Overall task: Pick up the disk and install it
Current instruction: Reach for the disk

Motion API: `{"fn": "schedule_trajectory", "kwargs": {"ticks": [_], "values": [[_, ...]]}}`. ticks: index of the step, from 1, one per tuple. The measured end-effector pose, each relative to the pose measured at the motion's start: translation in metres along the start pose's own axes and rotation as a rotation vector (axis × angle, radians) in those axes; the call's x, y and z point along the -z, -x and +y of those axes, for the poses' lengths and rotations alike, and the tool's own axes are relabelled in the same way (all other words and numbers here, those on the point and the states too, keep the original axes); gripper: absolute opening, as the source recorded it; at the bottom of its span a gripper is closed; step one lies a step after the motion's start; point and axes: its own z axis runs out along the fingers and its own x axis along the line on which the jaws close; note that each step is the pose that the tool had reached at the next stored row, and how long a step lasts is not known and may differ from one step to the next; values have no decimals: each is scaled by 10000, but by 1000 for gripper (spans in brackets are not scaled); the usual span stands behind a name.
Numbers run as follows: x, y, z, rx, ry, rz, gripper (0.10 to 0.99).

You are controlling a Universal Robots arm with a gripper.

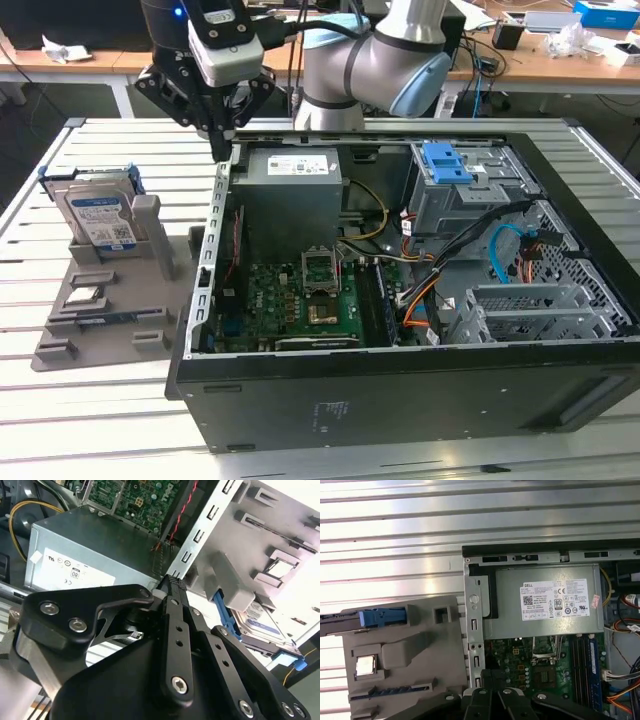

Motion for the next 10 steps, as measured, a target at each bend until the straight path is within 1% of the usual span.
{"fn": "schedule_trajectory", "kwargs": {"ticks": [6, 10], "values": [[2, -89, -7, -2, 0, -1, 106], [4, -167, -12, 0, 0, 0, 106]]}}
